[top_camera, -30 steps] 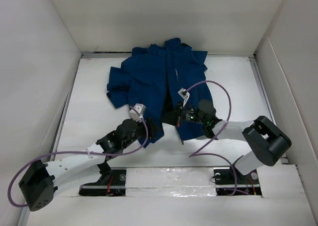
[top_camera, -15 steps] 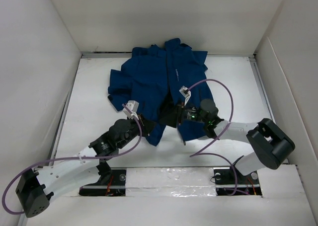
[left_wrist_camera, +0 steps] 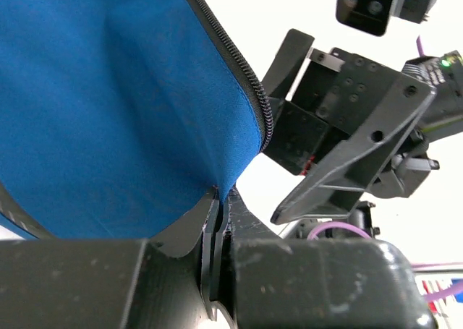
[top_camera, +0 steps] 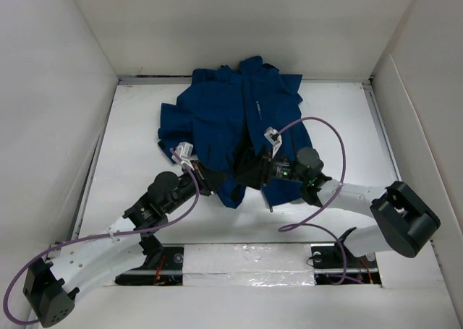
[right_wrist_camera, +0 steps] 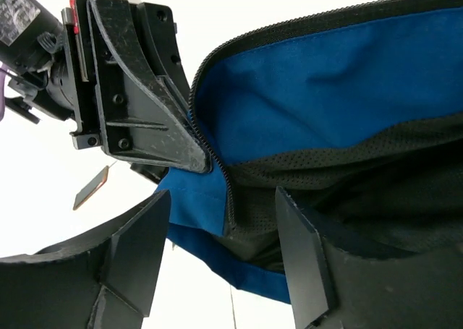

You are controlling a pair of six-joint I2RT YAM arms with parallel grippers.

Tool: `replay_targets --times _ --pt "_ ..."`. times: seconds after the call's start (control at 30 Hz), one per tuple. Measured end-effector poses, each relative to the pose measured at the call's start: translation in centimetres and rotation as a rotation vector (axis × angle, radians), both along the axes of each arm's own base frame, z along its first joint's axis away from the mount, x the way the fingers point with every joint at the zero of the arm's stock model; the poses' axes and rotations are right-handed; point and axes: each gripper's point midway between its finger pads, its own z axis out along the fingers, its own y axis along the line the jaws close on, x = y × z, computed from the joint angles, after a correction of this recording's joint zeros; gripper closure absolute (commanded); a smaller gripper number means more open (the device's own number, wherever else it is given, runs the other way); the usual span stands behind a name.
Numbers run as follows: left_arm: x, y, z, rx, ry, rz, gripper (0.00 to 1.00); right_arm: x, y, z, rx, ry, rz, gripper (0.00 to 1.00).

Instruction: Zip up the jacket

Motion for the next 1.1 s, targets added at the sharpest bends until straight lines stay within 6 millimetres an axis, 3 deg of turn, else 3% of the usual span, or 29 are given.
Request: replay_targets --times 0.13,0.2,0.27,0.3,0.37,0.43,0.47,0.5,0.57,0.6,0.67,0.8,0.97,1.1 --pt "-0.3 -0.3 0.1 -0.007 0.001 -0.024 1.0 -0.4 0.2 -0.2 -0.005 0.006 0.011 0.42" --pt "-0.5 -0.4 0.1 -0.008 0.002 -0.032 1.0 -0.5 0.4 -0.4 -0.008 0.011 0.016 0.58" --pt "-0.5 -0.5 0.2 -0.011 0.0 -0.039 1.0 -0.6 0.5 -0.8 -0.012 0.022 0.024 0.67" --pt "-0.5 -0.5 0.2 -0.011 0.0 -0.041 1.0 -0.7 0.6 -0.9 -0.014 0.03 0.03 0.77" --pt "-0.5 -0.6 -0.1 -0.004 0.007 -0.042 1.0 -0.8 0.7 -1.2 -0.017 0.042 0.035 0.84" --pt "-0.5 -0.6 -0.2 0.0 0.01 -0.042 1.0 -0.9 0.7 -1.2 -0.017 0.047 0.041 0.97" --pt "-0.5 -0.6 -0.3 0.001 0.01 -0.041 0.96 -0.9 0.7 -1.1 -0.015 0.049 0.044 1.0" --pt "-0.5 -0.5 -0.3 0.003 0.009 -0.04 0.8 -1.0 0.7 -1.1 -0.014 0.05 0.048 1.0" --pt "-0.4 -0.5 -0.3 0.005 0.01 -0.038 0.58 -1.1 0.7 -1.1 -0.013 0.057 0.051 1.0" --pt "-0.4 -0.4 -0.6 0.02 0.01 -0.033 0.53 -1.1 0.7 -1.0 -0.012 0.059 0.052 1.0" --pt "-0.3 0.1 -1.1 0.047 0.017 -0.017 0.5 -1.3 0.7 -0.8 -0.009 0.065 0.057 1.0" --pt "-0.3 1.2 -1.4 0.087 0.018 0.019 0.53 -1.9 0.2 0.8 0.007 0.054 0.063 1.0" --pt "-0.6 2.2 0.0 0.08 -0.03 0.039 0.55 -2.8 -0.2 3.6 0.045 0.041 0.084 1.0" --pt "-1.3 2.1 1.2 0.055 -0.076 0.005 0.48 -3.0 -0.1 4.4 0.053 0.08 0.102 1.0"
